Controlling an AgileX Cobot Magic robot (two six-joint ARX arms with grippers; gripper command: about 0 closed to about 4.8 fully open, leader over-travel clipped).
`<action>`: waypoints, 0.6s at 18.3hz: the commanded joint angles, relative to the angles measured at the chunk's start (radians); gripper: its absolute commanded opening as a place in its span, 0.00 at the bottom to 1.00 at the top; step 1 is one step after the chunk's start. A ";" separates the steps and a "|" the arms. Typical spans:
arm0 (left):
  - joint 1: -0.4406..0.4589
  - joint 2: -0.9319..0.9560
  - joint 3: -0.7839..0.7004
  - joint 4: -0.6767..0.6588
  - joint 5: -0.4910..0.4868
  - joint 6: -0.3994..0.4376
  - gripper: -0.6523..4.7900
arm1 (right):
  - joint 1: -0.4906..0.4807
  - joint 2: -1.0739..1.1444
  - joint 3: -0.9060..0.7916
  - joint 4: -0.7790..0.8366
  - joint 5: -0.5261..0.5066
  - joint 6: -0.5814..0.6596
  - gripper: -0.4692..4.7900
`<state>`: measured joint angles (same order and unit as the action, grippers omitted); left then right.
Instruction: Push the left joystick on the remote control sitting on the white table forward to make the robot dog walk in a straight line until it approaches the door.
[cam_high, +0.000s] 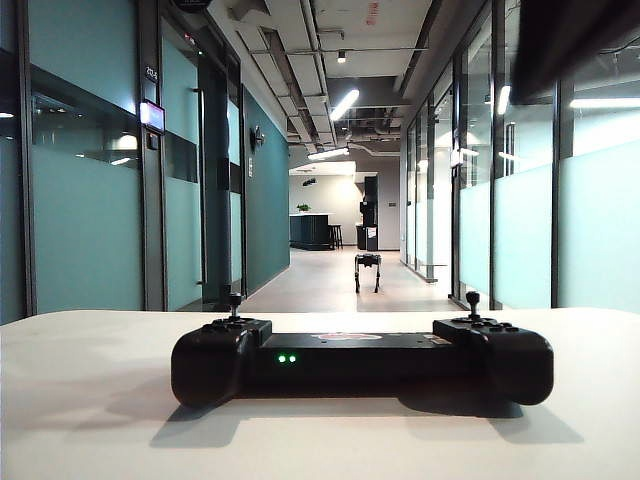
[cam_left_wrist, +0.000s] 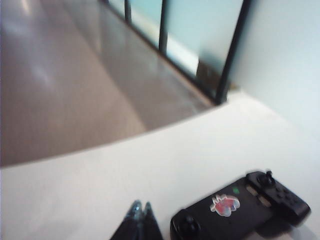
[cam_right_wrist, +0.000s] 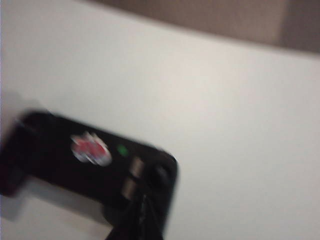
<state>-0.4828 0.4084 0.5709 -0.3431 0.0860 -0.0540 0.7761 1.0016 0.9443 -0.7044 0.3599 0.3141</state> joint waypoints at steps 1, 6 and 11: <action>0.000 -0.055 -0.103 0.125 -0.004 -0.003 0.11 | 0.013 -0.030 -0.019 0.098 0.004 -0.012 0.09; 0.000 -0.128 -0.329 0.389 -0.049 -0.007 0.11 | 0.012 -0.024 -0.020 0.099 0.004 -0.012 0.09; 0.000 -0.139 -0.399 0.482 -0.086 -0.010 0.11 | 0.011 -0.023 -0.020 0.099 0.004 -0.012 0.09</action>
<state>-0.4828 0.2707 0.1741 0.1158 0.0044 -0.0616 0.7883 0.9798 0.9199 -0.6189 0.3592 0.3031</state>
